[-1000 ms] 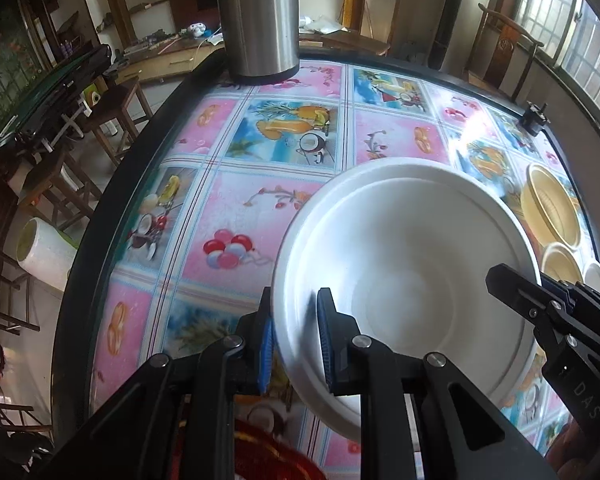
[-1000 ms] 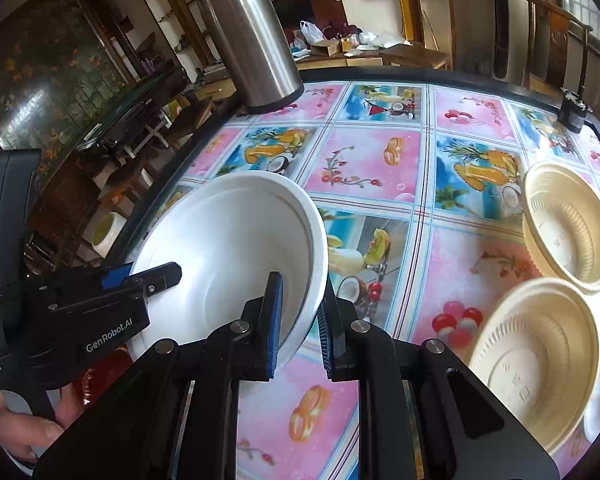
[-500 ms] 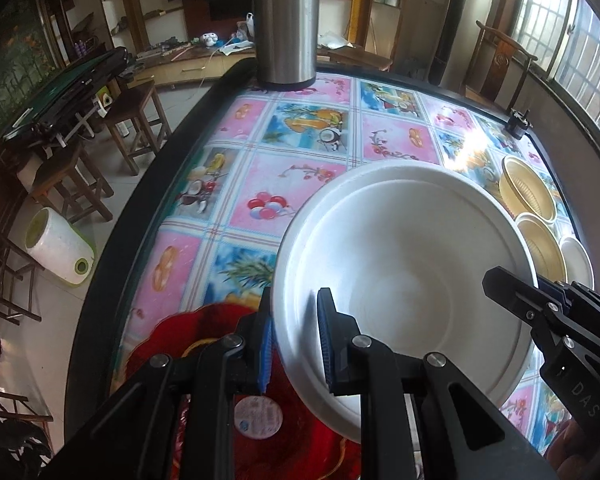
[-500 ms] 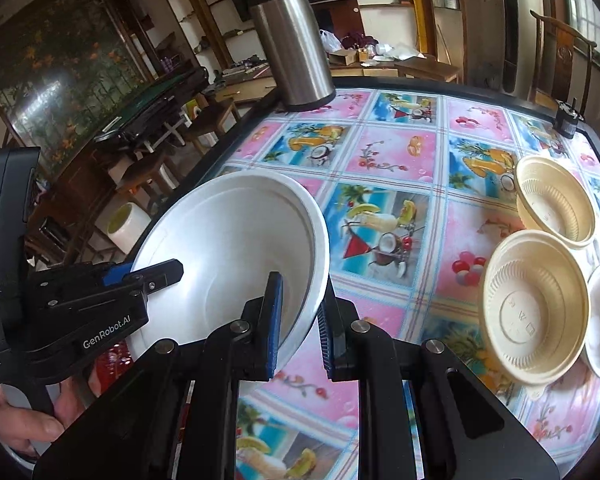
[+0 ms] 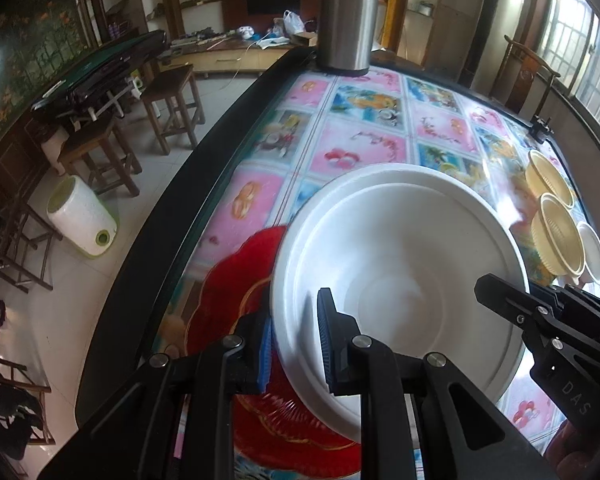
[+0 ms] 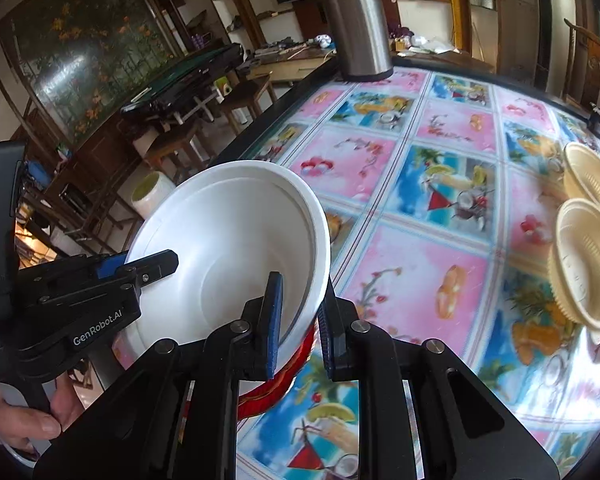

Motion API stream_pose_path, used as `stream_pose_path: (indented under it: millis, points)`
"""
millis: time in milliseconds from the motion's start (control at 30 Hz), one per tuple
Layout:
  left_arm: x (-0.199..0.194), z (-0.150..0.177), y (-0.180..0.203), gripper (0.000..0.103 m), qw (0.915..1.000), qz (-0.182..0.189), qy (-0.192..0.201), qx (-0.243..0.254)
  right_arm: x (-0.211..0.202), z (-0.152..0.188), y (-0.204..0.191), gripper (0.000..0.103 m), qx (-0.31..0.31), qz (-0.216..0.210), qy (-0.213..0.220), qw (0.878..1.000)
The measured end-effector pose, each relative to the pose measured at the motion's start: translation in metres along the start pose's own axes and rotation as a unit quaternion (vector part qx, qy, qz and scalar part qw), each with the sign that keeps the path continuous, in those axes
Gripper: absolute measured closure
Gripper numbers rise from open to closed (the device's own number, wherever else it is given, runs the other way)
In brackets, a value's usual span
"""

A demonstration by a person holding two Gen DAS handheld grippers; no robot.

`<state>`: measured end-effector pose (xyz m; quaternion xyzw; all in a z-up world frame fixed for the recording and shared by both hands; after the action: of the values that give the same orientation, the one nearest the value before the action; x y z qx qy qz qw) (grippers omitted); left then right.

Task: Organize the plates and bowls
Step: 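Carry the white bowl over the red plate stack and lower it, then open the left gripper to release the white bowl onto the red plates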

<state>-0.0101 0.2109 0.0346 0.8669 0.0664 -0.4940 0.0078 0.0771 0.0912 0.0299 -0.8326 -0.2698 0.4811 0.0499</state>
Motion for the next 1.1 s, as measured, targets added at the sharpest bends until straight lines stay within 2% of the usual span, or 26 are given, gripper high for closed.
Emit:
stream_pose_path:
  millis: [233,433,867,1100]
  points:
    - [0.015,0.023,-0.016,0.084,0.9997,-0.016,-0.009,-0.016,0.027,0.021,-0.013,0.086,-0.010,0.004,-0.024,1.000]
    - [0.028,0.037,-0.020,0.084,0.9994,-0.003,-0.024,-0.025,0.037,0.029,-0.012,0.086,-0.014,0.013,-0.036,0.999]
    - [0.035,0.047,-0.022,0.084,0.9994,-0.014,-0.019,-0.024,0.050,0.039,-0.015,0.086,-0.042,0.052,-0.038,0.997]
    - [0.036,0.048,-0.024,0.083,0.9995,-0.008,-0.004,-0.032,0.049,0.039,-0.016,0.085,-0.046,0.053,-0.033,0.997]
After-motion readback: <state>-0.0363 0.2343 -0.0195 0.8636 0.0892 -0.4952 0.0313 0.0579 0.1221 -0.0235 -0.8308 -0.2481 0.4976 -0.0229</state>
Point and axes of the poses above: each gripper's, at about its wrist camera, not at the fingertips, and x roughly the way its jaws point, y to its right, z to its underside, the point moved 6 cm from there along x, roughly the way its jaws point, and after that the axes turned 8 degrees about x, right-handed, at the moved point
